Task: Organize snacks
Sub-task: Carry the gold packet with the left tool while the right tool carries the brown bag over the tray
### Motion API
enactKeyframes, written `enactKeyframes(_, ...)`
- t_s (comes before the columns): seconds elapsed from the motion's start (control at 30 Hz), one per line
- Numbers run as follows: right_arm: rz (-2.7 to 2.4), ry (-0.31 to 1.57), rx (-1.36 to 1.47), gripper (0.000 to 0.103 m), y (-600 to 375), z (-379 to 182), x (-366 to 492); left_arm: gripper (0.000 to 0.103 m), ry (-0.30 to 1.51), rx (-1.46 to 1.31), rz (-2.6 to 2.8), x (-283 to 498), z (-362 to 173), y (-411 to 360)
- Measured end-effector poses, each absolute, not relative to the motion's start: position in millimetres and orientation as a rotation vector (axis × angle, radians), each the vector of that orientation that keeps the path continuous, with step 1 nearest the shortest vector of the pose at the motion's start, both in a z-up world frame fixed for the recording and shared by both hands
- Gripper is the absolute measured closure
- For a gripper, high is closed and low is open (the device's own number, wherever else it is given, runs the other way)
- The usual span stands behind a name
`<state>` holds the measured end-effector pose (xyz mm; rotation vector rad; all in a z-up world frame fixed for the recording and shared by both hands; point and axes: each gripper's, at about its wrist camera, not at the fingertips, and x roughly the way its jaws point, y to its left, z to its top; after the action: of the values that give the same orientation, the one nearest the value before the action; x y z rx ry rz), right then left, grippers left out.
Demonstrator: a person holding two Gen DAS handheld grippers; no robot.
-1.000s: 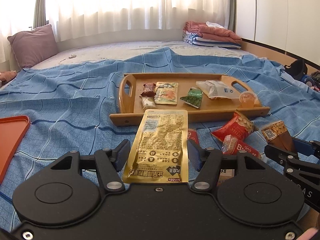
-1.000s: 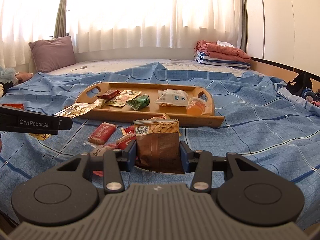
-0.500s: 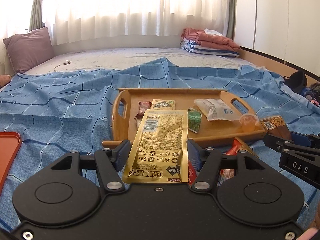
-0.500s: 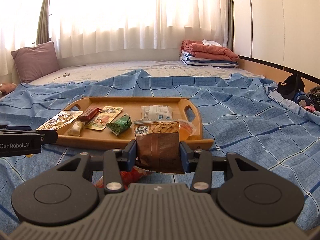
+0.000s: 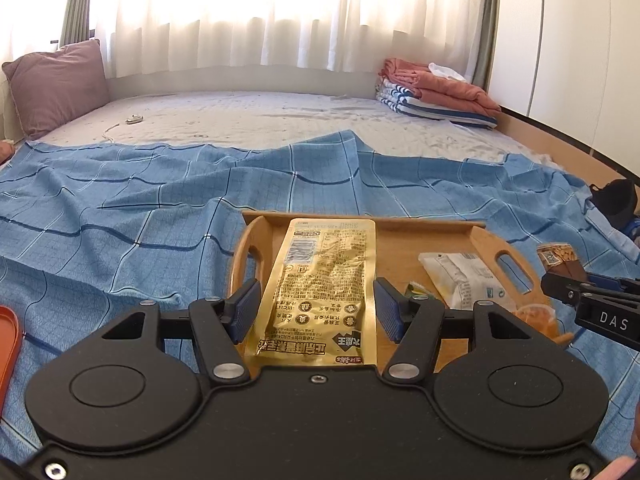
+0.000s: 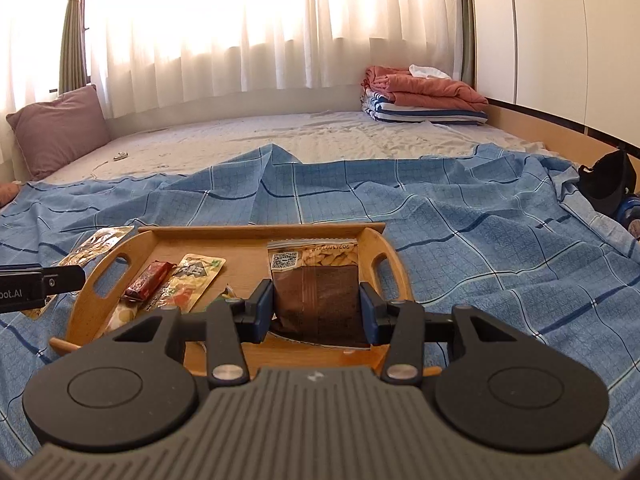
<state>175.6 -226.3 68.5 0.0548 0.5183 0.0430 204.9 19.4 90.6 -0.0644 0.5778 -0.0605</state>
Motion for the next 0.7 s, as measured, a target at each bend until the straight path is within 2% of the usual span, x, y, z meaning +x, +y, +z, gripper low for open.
enactKeyframes(0.33, 0.080, 0.713, 0.136, 0.055, -230.9, 59.0, 272.4, 0.044, 0.689, -0.102, -0.054, 292.5, 66.3, 15.3)
enactKeyframes(0.7, 0.035, 0.798, 0.092, 0.055, -221.2, 49.4, 335.5, 0.044, 0.756, -0.076, -0.019, 356.8, 54.0, 1.4)
